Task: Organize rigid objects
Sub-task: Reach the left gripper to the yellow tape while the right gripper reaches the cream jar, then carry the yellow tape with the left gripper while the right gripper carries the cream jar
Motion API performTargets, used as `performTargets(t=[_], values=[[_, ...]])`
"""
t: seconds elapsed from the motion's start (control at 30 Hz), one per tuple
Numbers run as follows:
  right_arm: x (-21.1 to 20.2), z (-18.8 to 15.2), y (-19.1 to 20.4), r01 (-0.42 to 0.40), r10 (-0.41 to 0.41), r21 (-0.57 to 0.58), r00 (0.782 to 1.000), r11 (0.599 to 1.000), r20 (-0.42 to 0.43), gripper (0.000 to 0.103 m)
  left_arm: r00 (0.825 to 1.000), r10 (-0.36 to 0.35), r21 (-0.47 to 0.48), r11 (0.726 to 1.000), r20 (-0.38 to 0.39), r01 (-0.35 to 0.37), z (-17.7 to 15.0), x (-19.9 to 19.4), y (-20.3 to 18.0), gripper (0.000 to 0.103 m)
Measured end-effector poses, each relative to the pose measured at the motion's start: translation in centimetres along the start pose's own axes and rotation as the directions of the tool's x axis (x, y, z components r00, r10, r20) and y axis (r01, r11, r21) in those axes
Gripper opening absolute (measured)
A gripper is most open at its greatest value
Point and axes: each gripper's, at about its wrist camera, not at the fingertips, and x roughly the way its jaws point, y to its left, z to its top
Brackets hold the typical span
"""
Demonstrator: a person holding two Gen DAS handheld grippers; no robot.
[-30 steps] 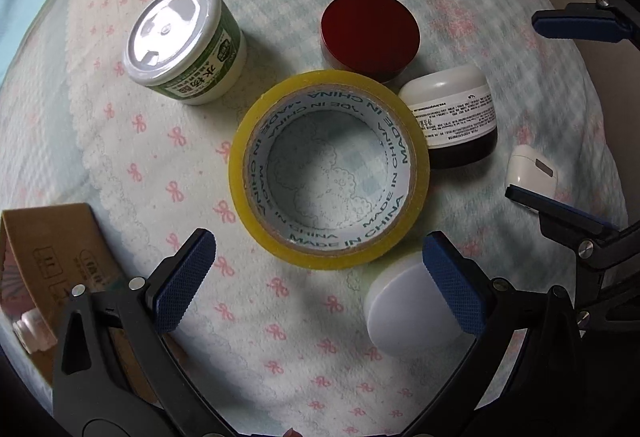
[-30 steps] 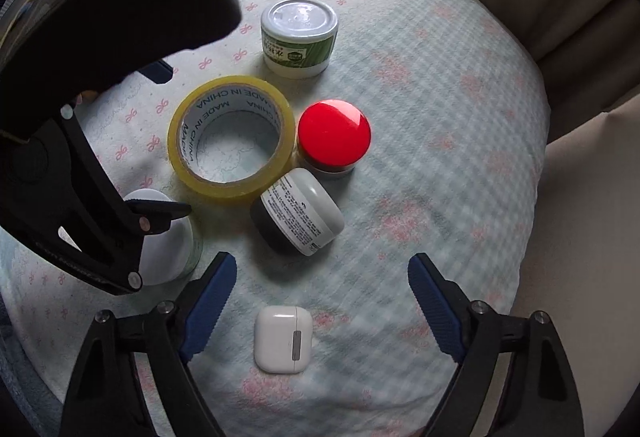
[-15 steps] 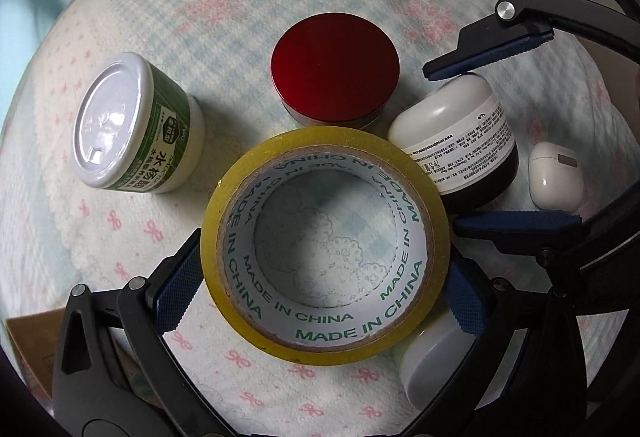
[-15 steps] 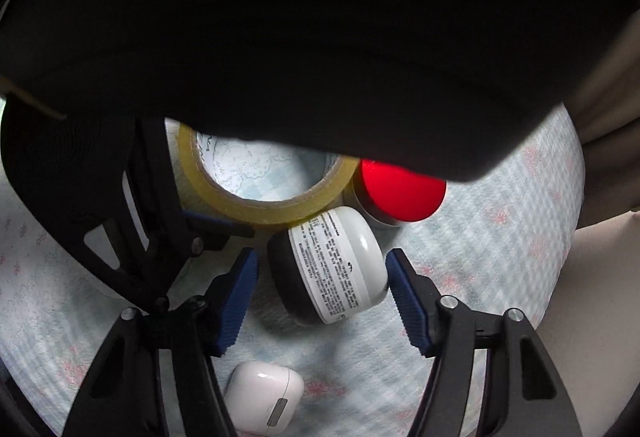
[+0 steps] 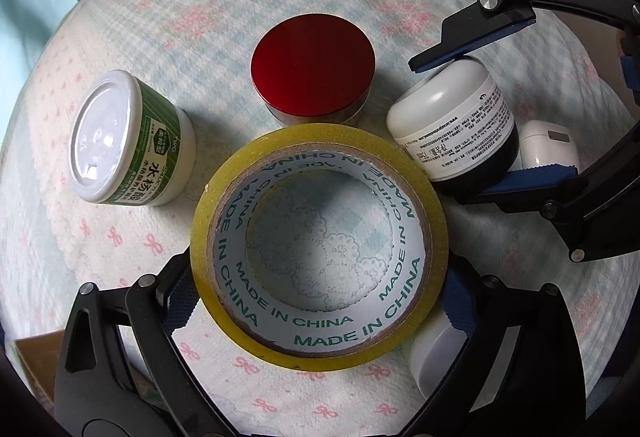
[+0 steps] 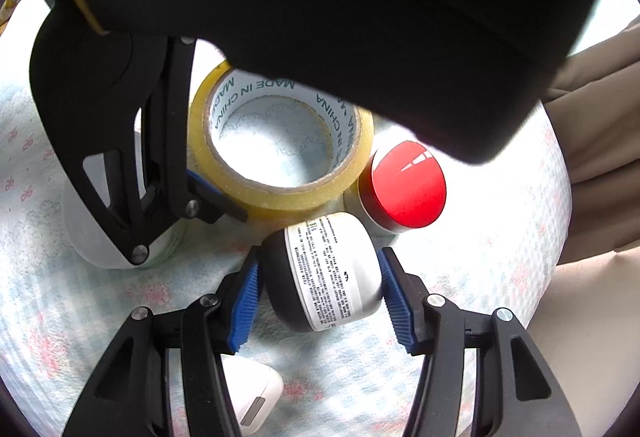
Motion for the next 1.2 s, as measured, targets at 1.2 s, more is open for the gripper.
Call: performTargets(t=[1.2], values=[[-21.8,12.9,-8.4,-0.115,0.105,0.81,0.992,0.575,0.067,0.05,0.978,0.16,-0.667,0.744,0.13,-0.033,-16.0,-33.1,14.2,0.096]])
